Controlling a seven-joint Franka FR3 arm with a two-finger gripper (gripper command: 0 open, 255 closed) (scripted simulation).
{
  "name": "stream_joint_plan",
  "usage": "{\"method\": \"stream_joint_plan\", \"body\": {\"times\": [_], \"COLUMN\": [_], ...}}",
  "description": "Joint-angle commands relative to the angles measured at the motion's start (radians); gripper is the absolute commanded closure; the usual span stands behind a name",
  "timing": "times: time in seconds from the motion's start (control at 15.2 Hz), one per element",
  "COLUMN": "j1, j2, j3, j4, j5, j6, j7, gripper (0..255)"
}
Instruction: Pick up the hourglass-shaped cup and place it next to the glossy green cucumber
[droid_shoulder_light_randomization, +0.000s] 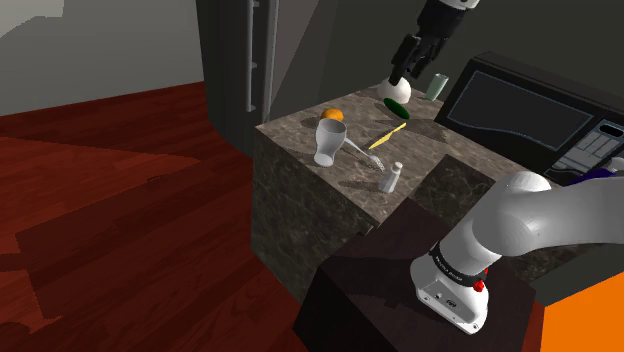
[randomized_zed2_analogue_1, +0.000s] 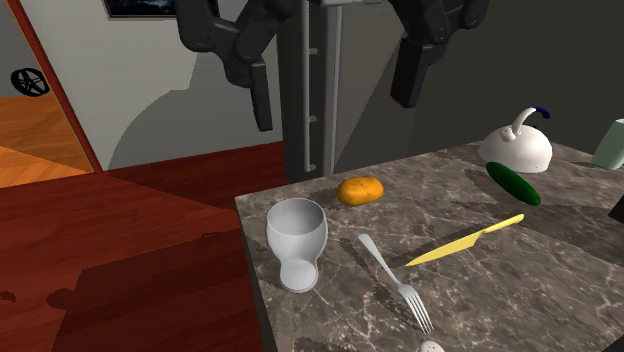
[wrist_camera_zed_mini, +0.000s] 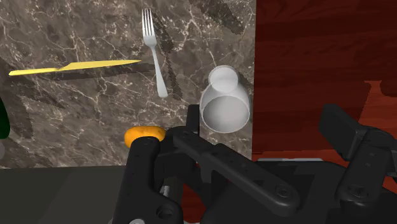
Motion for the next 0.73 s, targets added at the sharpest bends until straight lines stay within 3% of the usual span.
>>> {"method": "stream_joint_plan", "body": {"times": [0.0, 0.66], "j1": [0.0, -0.004], "j2": [0.0, 0.294], "j3": [0.0, 0.014], "j4": [0.0, -0.034], "j5": [0.0, 0.032], "j6": [0.0, 0.262], "j7": [0.0, 0.04], "gripper": [0, 0]}}
